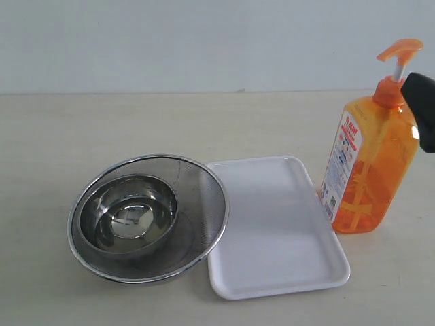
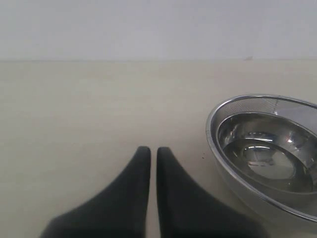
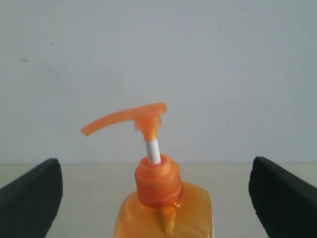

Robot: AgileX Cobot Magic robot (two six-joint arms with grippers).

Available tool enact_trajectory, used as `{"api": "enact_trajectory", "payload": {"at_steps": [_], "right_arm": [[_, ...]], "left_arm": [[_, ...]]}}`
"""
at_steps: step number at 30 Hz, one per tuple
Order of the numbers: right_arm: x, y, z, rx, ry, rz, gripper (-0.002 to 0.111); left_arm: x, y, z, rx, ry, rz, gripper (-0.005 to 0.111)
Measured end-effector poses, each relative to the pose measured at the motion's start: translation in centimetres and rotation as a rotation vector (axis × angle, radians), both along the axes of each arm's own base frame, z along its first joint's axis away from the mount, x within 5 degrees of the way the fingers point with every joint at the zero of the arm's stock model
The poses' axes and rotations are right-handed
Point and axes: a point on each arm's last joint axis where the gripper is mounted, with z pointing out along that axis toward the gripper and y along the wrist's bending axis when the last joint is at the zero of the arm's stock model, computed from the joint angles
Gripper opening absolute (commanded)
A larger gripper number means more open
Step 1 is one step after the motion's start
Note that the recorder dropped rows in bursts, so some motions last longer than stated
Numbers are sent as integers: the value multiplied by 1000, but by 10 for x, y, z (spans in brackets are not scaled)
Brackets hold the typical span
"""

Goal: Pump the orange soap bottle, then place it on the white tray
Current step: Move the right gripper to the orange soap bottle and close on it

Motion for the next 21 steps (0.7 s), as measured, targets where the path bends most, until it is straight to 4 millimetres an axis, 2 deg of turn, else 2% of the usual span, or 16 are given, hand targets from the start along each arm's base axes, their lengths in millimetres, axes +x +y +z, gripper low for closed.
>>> {"api": "enact_trajectory", "payload": {"at_steps": [8,21], "right_arm": [[26,6,-28,-22,46,56,93],[41,10,-52,-35,64,104,93]], "left_arm": [[0,0,0,0,0,0,5],[0,0,0,0,0,0,5]]}}
